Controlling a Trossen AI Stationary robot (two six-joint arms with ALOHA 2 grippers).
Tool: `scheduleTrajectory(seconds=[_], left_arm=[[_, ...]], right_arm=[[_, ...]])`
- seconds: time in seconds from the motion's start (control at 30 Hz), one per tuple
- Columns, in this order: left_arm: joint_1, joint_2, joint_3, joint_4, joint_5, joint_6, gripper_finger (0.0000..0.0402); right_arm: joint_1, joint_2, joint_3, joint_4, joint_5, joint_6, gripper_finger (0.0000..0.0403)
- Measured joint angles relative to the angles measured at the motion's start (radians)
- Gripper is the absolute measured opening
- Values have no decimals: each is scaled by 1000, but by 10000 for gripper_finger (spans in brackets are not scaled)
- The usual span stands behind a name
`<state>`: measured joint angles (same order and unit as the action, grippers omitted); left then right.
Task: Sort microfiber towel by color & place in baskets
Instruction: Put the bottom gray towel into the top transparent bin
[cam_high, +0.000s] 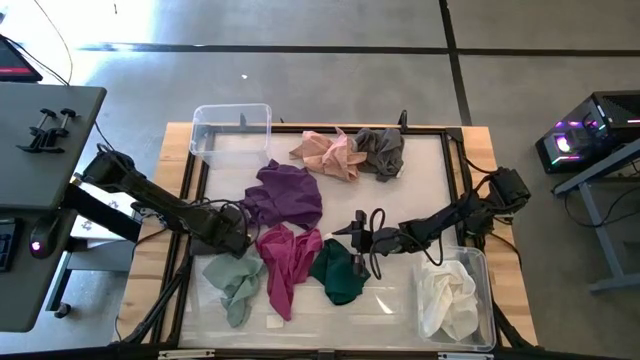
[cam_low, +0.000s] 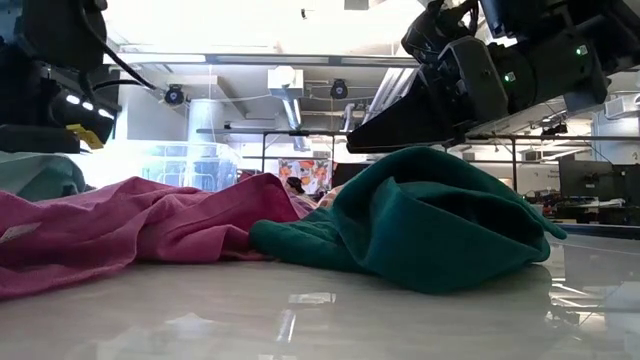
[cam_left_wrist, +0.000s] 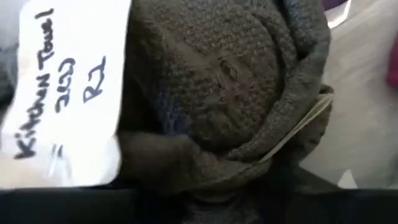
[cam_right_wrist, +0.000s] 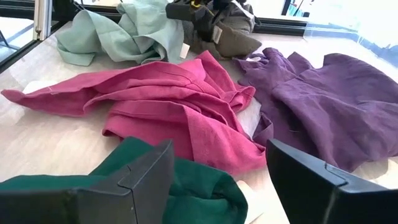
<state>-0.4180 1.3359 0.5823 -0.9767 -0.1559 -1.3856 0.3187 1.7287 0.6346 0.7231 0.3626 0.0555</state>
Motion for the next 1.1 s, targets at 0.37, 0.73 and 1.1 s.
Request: scheduleTrajectory(seconds=[0.37,0.73,1.1], left_arm=[[20,7,410,-574,-150,-68,39],[111,-26,909,-520,-896,358,31],[711,-44,922,-414,-885,860,33]], right_arm=[[5,0,0,-21,0,34,250],[5,0,-1,-17,-5,32,250],[5,0,-1,-19,-4,75,250]])
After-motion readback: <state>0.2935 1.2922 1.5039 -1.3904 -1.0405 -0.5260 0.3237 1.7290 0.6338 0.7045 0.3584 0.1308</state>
